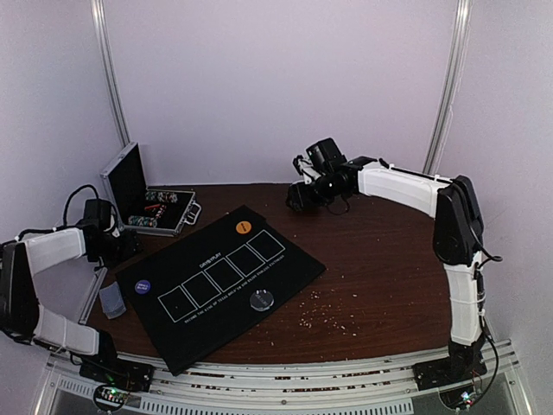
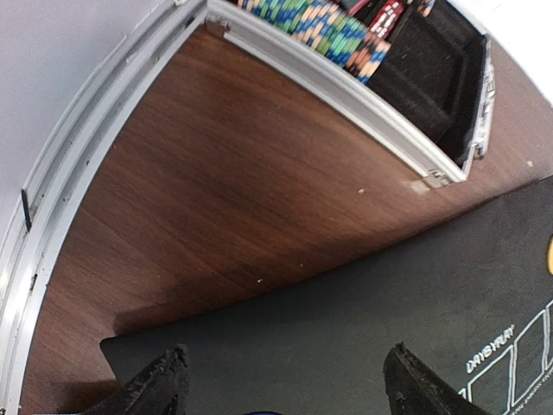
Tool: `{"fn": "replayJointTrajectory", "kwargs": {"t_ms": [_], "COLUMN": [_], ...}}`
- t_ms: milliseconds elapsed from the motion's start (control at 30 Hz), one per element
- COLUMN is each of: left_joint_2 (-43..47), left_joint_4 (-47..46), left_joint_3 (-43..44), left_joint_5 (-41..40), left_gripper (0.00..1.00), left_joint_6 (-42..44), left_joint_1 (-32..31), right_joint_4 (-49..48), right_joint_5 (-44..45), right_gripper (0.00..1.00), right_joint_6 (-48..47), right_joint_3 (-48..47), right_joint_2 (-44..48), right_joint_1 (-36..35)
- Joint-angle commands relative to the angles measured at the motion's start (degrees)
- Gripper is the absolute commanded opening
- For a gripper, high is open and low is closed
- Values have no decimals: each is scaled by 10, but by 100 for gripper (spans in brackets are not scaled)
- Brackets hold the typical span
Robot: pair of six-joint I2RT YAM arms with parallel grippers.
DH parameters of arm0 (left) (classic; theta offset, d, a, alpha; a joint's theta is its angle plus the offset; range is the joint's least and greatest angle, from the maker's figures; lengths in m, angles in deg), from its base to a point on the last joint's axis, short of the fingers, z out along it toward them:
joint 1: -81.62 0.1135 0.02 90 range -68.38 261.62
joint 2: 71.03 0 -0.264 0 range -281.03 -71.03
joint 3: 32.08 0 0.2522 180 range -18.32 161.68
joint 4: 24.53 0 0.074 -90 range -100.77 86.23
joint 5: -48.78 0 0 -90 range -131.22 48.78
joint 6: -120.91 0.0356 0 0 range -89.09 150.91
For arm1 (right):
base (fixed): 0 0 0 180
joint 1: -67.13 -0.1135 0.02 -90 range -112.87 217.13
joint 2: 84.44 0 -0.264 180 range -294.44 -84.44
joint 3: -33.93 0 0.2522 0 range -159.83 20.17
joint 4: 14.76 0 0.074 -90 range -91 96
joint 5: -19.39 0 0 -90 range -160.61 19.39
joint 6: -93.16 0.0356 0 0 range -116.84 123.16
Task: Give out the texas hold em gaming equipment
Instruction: Move the poker table mat to the center of the board.
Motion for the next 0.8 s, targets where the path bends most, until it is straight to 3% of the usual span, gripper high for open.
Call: {"fn": "replayJointTrajectory", "kwargs": {"t_ms": [0, 100, 300, 400, 533, 633, 767], "left_joint_2": [-40, -51, -81, -97, -114, -119, -118], "left_joint_4": [12, -6, -35, -47, -64, -70, -85], "left_joint_3": [17, 5, -16, -24, -31, -34, -41], "left_joint_5": [-21, -32, -30, -29, -6, 2, 10], "left_gripper": [80, 78, 71, 67, 53, 48, 47], "left_joint_6": [-10, -25, -45, -56, -61, -60, -59], "left_joint_1": [6, 14, 30, 36, 37, 35, 13], "right_joint_4": [67, 66, 50, 44, 44, 20, -4], "right_joint_5": [-64, -88, -112, -112, -88, -81, -75], "right_gripper": [67, 67, 54, 45, 26, 10, 4], "right_joint_6": [-13, -17, -21, -20, -9, 7, 18], "right_joint_3": [100, 131, 177, 192, 210, 248, 297], "right_joint_2": [-10, -13, -6, -5, -2, 23, 59], "right_joint_1": [0, 0, 9, 11, 18, 28, 36]}}
